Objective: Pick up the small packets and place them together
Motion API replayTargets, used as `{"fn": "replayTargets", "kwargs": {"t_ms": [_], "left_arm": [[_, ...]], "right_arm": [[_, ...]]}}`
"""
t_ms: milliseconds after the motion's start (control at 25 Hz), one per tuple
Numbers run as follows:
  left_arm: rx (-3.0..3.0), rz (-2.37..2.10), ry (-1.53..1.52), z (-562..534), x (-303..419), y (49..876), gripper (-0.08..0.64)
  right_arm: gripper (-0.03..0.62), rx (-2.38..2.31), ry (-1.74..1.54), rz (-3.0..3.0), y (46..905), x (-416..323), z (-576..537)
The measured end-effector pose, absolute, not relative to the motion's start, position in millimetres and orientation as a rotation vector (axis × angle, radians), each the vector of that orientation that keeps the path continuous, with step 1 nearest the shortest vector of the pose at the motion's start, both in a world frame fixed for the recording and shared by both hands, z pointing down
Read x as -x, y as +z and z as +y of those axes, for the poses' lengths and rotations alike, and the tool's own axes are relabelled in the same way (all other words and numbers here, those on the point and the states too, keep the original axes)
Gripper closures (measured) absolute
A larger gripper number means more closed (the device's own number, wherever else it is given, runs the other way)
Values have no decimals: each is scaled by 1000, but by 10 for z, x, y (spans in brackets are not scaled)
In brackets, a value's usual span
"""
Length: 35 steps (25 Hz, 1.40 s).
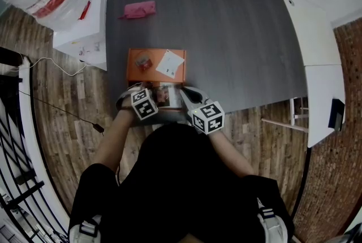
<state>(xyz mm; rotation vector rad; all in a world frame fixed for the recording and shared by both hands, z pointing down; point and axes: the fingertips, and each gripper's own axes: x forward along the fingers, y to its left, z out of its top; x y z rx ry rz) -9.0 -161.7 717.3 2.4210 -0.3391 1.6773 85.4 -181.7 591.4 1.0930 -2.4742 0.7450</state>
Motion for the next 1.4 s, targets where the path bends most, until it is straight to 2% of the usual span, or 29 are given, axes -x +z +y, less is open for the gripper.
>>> {"fn": "replayTargets", "kwargs": {"t_ms": [120, 240, 400, 760, 1000, 1400], "left_arm": [[-2425, -363, 1674, -1639, 114, 7132, 262], [-2437, -406, 1652, -1691, 143, 7056, 308], [-2458, -451, 1619, -1729, 187, 6972, 405], [-2535, -392, 1754, -1726, 232, 6819, 537], [-2555, -272, 1764, -1621, 219, 6757, 560], [-2610, -372, 1387, -1723, 375, 6251, 560]], "right_arm": [[574, -1093, 746, -2475, 5922, -863, -1819], [574, -1084, 745, -2480, 5927, -844, -1818], [574, -1068, 739, -2483, 5934, -806, -1818], [575, -1049, 723, -2493, 5916, -741, -1823], [575, -1042, 708, -2501, 5891, -708, -1822], [577, -1007, 703, -2515, 5906, -557, -1767]]}}
